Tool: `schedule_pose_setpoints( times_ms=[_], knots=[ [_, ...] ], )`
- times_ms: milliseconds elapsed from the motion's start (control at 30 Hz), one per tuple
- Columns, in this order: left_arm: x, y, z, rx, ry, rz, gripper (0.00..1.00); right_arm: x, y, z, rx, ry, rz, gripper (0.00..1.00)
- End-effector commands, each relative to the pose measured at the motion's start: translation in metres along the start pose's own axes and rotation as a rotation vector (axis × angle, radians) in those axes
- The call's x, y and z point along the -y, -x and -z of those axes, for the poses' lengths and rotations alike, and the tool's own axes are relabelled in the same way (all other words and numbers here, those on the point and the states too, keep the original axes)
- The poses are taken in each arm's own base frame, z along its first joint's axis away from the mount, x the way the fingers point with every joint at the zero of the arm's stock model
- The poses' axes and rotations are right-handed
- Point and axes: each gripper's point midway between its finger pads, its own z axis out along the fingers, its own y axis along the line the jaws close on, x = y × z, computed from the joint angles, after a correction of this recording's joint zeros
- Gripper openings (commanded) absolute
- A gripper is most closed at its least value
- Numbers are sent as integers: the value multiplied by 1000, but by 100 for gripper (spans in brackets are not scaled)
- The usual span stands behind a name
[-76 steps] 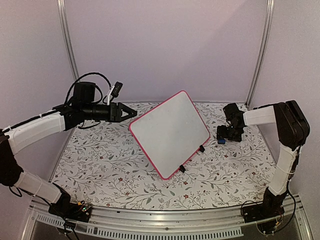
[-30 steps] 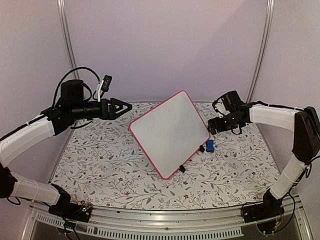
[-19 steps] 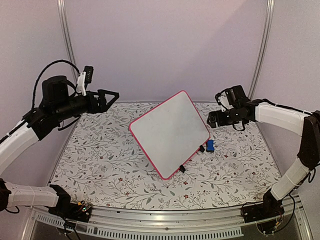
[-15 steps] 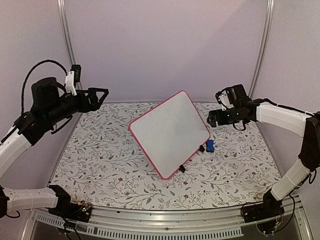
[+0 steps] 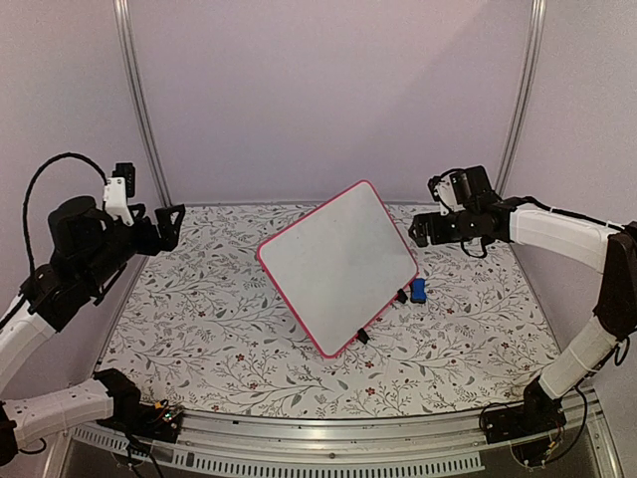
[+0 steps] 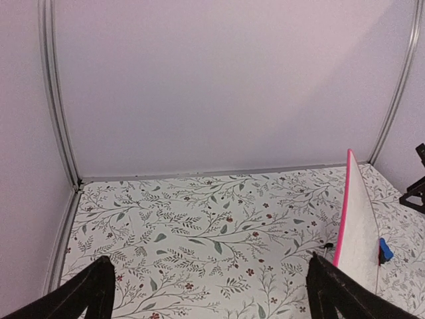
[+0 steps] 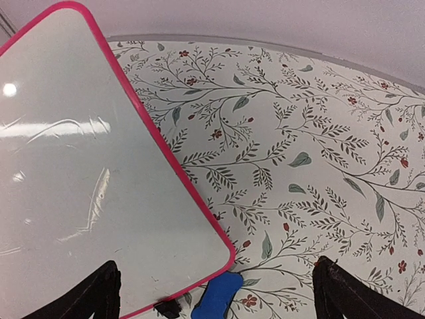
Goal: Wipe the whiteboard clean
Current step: Move the whiteboard to the center of the board.
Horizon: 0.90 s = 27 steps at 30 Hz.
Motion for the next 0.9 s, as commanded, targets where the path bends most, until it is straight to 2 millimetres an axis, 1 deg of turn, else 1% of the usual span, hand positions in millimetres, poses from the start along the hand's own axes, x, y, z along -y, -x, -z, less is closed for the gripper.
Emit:
schedule_pose_setpoints(
  times_ms=[0, 100, 233, 267, 367, 467, 533, 700, 800, 867],
  knots=[
    [-9, 15, 7, 85, 43, -16, 100, -11, 18, 2, 74, 46, -15, 99],
    [-3, 20, 6, 84, 12, -28, 100, -12, 24, 3, 95, 48, -9, 99],
    [9, 17, 4, 30, -49, -32, 100, -13, 28, 0, 99, 50, -8, 99],
    [11, 15, 4, 23, -56, -31, 100, -19, 26, 0, 93, 86, -11, 99],
    [17, 15, 1, 22, -87, -37, 100, -23, 22, -3, 73, 110, -20, 99],
    [22, 15, -6, 14, -105, -56, 100, -29, 14, -3, 43, 137, -20, 99],
    [24, 11, -12, -6, -108, -66, 100, -36, 7, -2, 19, 158, 4, 99],
    [26, -13, -25, -38, -112, -68, 100, -67, -13, 4, -31, 190, 129, 99],
    [31, -15, -24, -20, -150, -53, 100, -81, -19, 9, -41, 212, 163, 99],
    [31, -16, -23, -24, -150, -42, 100, -88, -22, 14, -39, 251, 158, 98]
  ],
)
